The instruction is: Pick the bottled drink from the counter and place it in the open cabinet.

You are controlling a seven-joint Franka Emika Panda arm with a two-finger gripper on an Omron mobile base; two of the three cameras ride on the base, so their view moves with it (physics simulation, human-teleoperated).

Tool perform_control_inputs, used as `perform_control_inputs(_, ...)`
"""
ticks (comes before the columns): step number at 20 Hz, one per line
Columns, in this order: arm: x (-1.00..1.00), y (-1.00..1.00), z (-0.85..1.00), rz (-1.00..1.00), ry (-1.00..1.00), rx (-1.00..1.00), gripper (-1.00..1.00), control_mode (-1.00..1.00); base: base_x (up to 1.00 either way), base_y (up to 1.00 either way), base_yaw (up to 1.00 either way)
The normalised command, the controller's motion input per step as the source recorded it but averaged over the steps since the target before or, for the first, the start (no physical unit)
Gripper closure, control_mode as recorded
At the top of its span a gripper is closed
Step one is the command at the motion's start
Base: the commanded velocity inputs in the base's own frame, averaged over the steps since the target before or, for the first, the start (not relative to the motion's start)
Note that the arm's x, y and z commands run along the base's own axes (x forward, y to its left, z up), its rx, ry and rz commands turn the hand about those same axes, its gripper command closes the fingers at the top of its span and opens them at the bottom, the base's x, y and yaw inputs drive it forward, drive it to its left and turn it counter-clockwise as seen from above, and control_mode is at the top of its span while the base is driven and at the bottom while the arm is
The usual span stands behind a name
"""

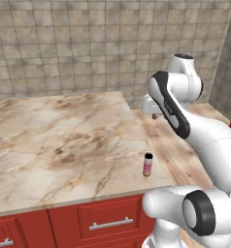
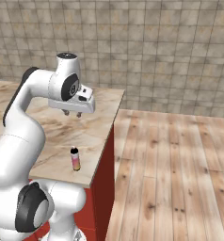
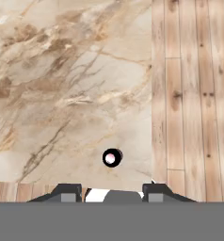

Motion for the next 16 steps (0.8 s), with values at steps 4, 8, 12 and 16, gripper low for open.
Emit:
perform_control_inputs(4,0.0,0.05,-0.01,0.0,-0.06,0.0,-1.0,-1.0,0.0,0.0,0.0)
perform_control_inputs(8,0.01,0.05,-0.05,0.0,-0.17,0.0,-1.0,-1.0,0.0,0.0,0.0)
perform_control_inputs(12,0.08,-0.01,-0.12,0.06,-0.28,0.0,-1.0,-1.0,0.0,0.0,0.0)
perform_control_inputs(16,0.0,-0.31,0.0,0.4,-0.07,0.02,-1.0,-1.0,0.0,0.0,0.0)
